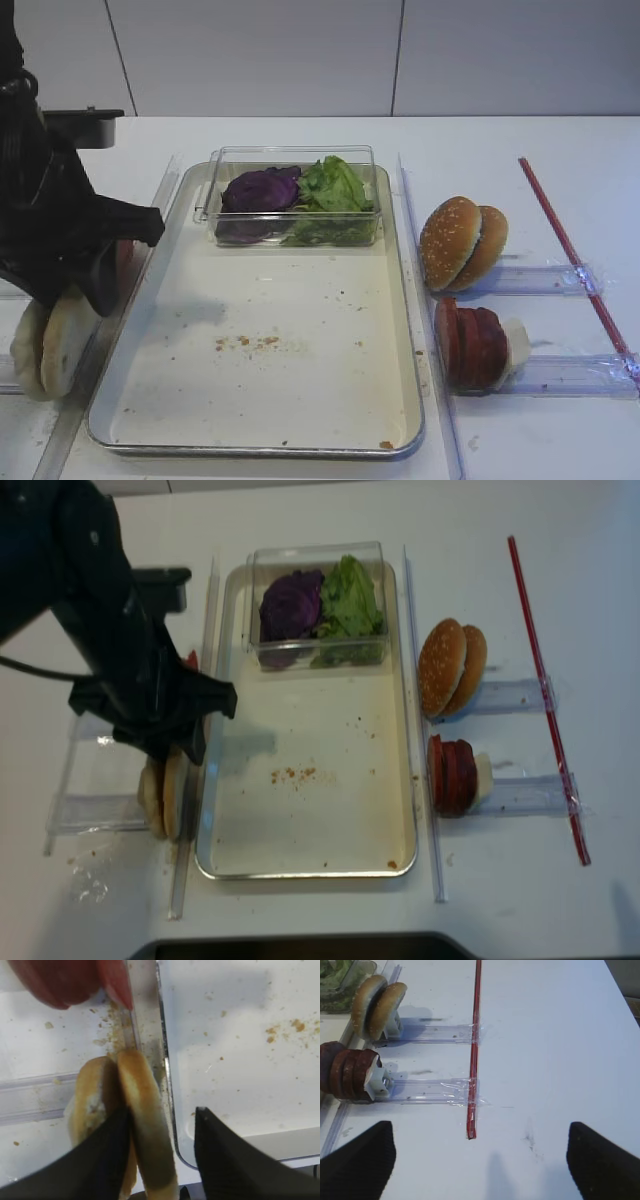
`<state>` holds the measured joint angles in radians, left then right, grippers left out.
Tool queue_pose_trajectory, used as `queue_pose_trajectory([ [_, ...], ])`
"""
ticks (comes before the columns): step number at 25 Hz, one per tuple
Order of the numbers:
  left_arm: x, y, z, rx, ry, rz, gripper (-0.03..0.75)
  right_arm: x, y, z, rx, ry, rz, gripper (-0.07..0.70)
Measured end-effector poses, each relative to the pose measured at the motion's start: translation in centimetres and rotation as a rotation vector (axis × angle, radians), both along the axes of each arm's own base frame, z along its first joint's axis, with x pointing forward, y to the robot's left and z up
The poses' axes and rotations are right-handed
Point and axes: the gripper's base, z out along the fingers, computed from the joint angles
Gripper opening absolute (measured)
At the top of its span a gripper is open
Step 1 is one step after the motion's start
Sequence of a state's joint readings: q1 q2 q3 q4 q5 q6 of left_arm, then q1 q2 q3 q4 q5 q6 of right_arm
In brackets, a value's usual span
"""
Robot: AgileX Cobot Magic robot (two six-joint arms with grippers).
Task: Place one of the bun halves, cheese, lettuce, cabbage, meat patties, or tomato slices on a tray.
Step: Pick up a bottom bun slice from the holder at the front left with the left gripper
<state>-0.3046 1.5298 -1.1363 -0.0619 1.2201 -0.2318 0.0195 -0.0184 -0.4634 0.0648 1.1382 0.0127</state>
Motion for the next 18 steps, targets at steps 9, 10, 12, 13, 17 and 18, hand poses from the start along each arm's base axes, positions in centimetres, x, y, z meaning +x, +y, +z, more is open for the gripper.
queue_pose_trajectory([
  [9, 0.05, 0.17, -0.05, 0.024, -0.008, -0.009, 0.269, 0.00, 0.00, 0.00, 0.000, 0.000, 0.000, 0.692],
  [10, 0.05, 0.17, -0.05, 0.024, -0.008, -0.009, 0.260, 0.00, 0.00, 0.00, 0.000, 0.000, 0.000, 0.692],
  [12, 0.05, 0.19, -0.05, 0.025, -0.009, -0.010, 0.242, 0.00, 0.00, 0.00, 0.000, 0.000, 0.000, 0.692],
  [13, 0.05, 0.19, -0.05, 0.025, -0.009, -0.010, 0.231, 0.00, 0.00, 0.00, 0.000, 0.000, 0.000, 0.692],
  [17, 0.06, 0.20, -0.05, 0.027, -0.009, -0.010, 0.184, 0.00, 0.00, 0.00, 0.000, 0.000, 0.000, 0.692],
  [18, 0.12, 0.20, 0.05, 0.027, -0.013, -0.011, 0.175, 0.00, 0.00, 0.00, 0.000, 0.000, 0.000, 0.692],
])
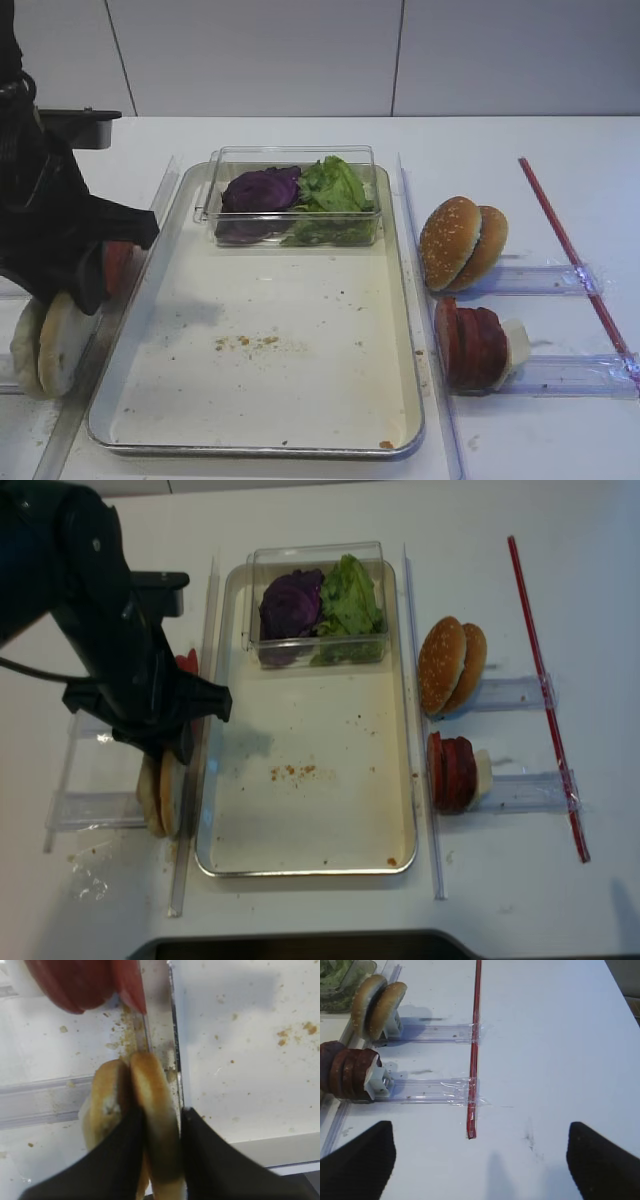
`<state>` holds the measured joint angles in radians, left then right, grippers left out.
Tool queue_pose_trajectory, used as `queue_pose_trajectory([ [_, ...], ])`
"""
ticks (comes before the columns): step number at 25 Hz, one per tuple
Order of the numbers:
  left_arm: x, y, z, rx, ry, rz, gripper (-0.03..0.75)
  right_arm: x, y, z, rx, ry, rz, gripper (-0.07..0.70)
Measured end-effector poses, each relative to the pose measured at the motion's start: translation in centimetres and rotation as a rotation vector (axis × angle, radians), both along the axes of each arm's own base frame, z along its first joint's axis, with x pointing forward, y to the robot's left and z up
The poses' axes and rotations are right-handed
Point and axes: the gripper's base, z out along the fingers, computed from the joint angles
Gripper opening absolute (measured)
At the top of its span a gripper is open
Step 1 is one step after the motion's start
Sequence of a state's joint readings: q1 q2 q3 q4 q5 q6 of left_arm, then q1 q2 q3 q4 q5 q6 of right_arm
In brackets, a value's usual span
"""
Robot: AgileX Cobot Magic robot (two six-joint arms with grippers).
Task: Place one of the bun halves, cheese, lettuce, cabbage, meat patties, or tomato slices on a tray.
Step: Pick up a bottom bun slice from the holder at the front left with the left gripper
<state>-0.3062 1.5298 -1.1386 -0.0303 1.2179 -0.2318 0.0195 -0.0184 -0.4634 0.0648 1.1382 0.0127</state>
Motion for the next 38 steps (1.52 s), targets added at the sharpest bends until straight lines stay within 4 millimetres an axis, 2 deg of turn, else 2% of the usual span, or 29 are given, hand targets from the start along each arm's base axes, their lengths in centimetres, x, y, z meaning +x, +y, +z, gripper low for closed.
queue_pose_trajectory([
  [9, 0.3, 0.1, 0.5, 0.011, -0.017, -0.005, 0.075, 0.0, 0.0, 0.0, 0.000, 0.000, 0.000, 0.692],
  [18, 0.3, 0.0, 0.6, 0.001, -0.014, -0.002, 0.064, 0.0, 0.0, 0.0, 0.000, 0.000, 0.000, 0.692],
  [29, -0.7, 0.2, 3.3, -0.041, -0.105, -0.002, 0.060, 0.0, 0.0, 0.0, 0.000, 0.000, 0.000, 0.692],
  [38, -0.8, 0.2, 3.5, -0.043, -0.110, -0.002, 0.055, 0.0, 0.0, 0.0, 0.000, 0.000, 0.000, 0.692],
])
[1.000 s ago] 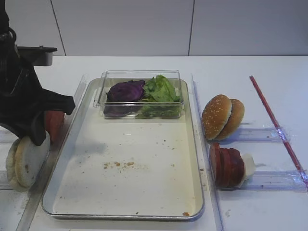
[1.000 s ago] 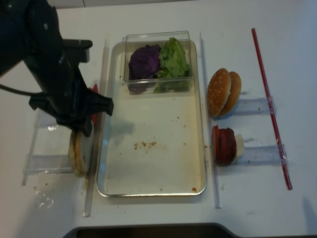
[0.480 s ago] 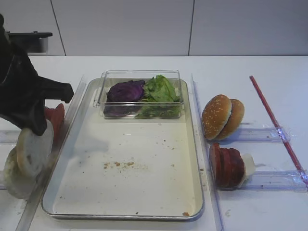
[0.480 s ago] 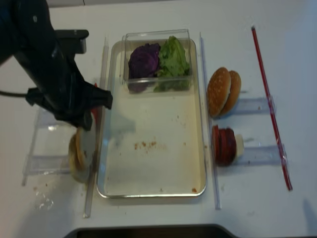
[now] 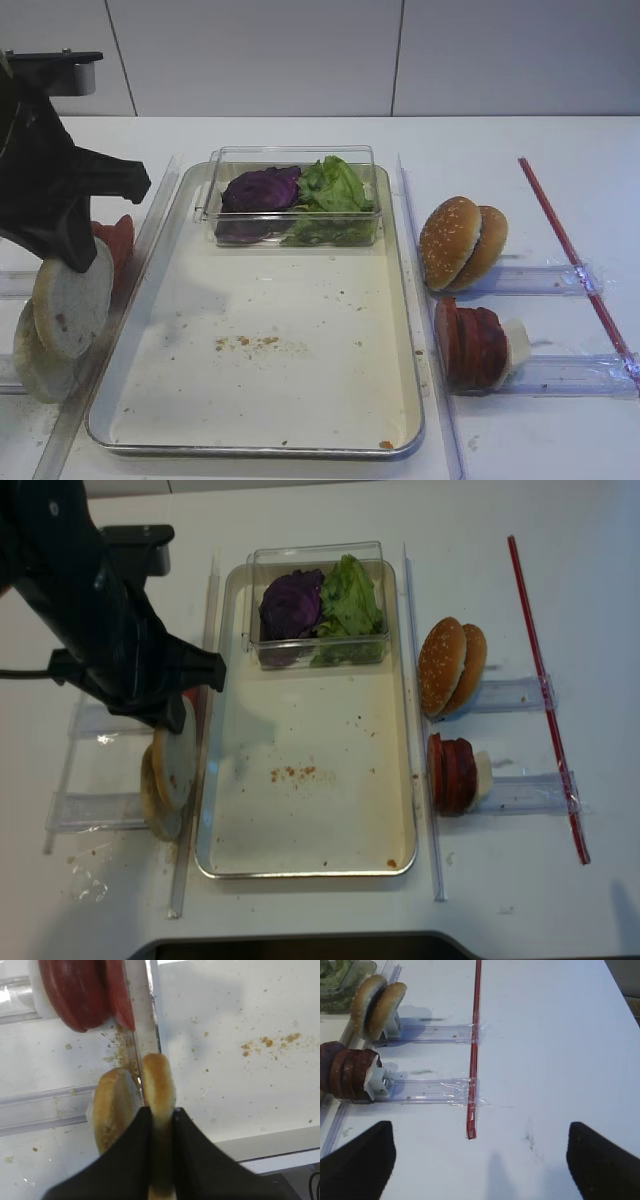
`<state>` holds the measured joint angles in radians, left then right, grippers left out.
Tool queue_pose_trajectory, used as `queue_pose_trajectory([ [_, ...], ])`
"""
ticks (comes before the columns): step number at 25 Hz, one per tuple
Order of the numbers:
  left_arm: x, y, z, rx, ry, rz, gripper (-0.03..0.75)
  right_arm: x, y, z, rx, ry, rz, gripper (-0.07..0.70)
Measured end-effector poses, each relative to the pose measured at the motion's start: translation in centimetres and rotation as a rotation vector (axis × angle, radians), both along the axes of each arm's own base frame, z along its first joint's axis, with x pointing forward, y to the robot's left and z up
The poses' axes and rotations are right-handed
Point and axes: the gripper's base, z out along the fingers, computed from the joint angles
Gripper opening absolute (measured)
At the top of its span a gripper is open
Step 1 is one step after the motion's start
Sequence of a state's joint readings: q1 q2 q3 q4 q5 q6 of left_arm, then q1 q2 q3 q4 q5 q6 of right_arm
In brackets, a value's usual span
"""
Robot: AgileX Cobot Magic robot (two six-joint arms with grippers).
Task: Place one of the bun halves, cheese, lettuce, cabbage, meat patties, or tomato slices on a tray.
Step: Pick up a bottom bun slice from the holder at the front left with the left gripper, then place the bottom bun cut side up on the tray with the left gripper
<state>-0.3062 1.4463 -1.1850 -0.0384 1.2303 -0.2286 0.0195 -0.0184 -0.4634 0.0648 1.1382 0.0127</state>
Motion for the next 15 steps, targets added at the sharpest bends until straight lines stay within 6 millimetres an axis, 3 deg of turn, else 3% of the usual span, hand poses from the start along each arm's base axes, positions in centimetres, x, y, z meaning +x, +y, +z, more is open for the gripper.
queue_pose_trajectory([
  [15, -0.14, -0.70, 0.07, -0.077, 0.014, -0.012, 0.053, 0.00, 0.00, 0.00, 0.000, 0.000, 0.000, 0.692],
])
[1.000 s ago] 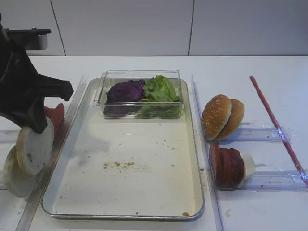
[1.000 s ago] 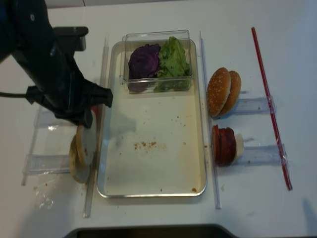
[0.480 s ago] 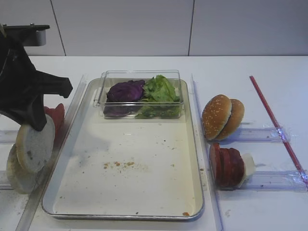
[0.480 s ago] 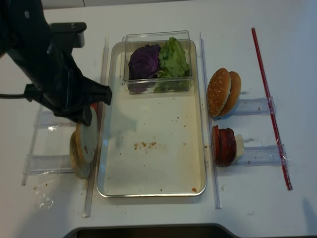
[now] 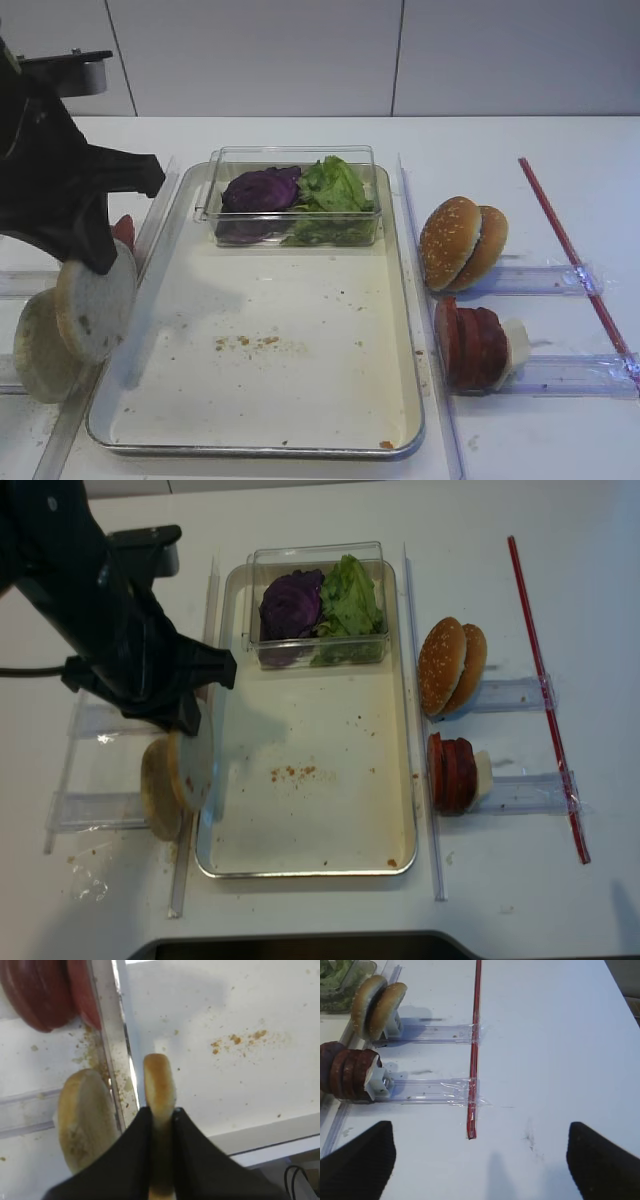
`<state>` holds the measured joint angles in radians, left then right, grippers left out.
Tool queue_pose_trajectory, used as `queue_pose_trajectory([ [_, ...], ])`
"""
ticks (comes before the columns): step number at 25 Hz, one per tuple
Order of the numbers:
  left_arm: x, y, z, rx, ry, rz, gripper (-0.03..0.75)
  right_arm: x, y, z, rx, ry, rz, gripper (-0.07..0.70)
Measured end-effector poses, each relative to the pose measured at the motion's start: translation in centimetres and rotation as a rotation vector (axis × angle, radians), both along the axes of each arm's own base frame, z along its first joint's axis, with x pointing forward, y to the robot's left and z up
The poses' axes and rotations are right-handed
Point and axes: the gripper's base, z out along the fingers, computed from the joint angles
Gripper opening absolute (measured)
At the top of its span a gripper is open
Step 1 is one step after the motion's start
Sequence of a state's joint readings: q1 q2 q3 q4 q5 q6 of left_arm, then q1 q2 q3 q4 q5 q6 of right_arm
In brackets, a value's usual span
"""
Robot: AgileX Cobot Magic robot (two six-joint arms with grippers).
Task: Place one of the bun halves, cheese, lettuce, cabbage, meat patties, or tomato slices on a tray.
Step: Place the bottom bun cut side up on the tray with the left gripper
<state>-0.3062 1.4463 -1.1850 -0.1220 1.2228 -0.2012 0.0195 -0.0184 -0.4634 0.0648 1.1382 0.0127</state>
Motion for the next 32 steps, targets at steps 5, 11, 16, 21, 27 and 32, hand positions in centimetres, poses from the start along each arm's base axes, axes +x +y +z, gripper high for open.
queue_pose_trajectory([
  [5, 1.2, -0.6, 0.4, -0.058, -0.146, -0.026, 0.052, 0.0, 0.0, 0.0, 0.002, 0.000, -0.001, 0.692],
  [11, 1.6, -1.4, -0.5, -0.153, -0.209, -0.046, 0.051, 0.0, 0.0, 0.0, 0.002, 0.000, -0.001, 0.692],
  [16, 1.0, -2.1, -2.2, -0.251, -0.187, -0.061, 0.051, 0.0, 0.0, 0.0, 0.003, 0.000, -0.002, 0.692],
  [21, 1.1, -3.1, -1.8, -0.368, -0.214, -0.089, 0.051, 0.0, 0.0, 0.0, 0.003, 0.000, -0.002, 0.692],
  [27, 2.0, -4.0, -2.9, -0.469, -0.180, -0.113, 0.050, 0.0, 0.0, 0.0, 0.003, 0.000, -0.002, 0.692],
  [32, 2.2, -3.6, -4.3, -0.562, -0.157, -0.099, 0.050, 0.0, 0.0, 0.0, 0.003, 0.000, -0.002, 0.692],
])
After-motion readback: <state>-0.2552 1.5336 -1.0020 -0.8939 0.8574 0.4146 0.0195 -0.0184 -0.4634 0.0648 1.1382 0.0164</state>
